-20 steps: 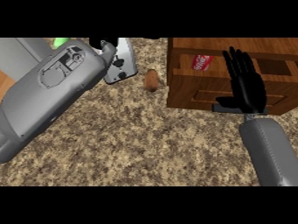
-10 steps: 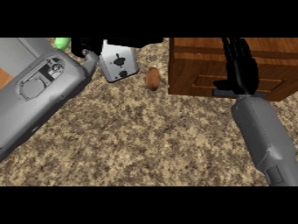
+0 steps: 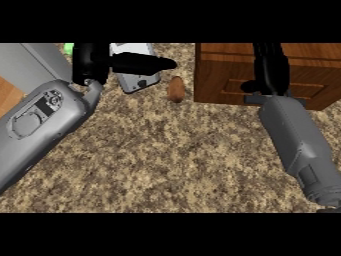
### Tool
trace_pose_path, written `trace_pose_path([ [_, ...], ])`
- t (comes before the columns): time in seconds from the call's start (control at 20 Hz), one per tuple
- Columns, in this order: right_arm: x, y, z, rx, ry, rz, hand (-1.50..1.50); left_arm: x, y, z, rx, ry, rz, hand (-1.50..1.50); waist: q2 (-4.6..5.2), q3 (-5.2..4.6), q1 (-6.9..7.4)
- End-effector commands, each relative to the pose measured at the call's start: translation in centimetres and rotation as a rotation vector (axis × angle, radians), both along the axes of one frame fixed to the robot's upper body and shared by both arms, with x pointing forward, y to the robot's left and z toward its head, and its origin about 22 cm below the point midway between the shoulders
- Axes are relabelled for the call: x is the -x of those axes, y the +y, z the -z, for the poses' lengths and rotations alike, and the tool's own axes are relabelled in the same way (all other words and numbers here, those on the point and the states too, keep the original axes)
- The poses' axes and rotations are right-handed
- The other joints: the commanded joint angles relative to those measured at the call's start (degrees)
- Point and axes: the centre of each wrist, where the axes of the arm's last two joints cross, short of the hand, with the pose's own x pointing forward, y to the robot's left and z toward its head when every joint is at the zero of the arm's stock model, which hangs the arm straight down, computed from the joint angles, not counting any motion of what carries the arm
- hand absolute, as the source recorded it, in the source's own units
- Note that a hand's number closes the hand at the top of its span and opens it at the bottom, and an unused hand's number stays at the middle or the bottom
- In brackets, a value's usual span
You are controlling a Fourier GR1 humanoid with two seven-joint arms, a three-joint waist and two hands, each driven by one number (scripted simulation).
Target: Pick up the can, place it into the drawer and close the drawer
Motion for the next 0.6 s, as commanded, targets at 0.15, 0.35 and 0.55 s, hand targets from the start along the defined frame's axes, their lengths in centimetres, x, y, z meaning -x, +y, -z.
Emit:
trace_pose_path([
  [0.15, -2.1, 0.6, -3.5, -0.010, 0.001, -0.017, -1.50, 1.4, 2.5, 1.8, -0.018, 0.017, 0.021, -1.50, 1.31, 0.16, 2.33],
  [0.35, -2.9, 0.5, -5.3, -0.008, -0.010, -0.023, -1.50, 1.7, 2.5, 3.0, -0.022, 0.018, 0.019, -1.50, 1.46, 0.17, 1.48],
  [0.55, -3.4, 1.6, -6.5, -0.045, 0.008, -0.071, -1.50, 2.3, 2.6, 2.1, -0.017, -0.001, 0.018, -1.50, 1.41, 0.21, 2.17],
])
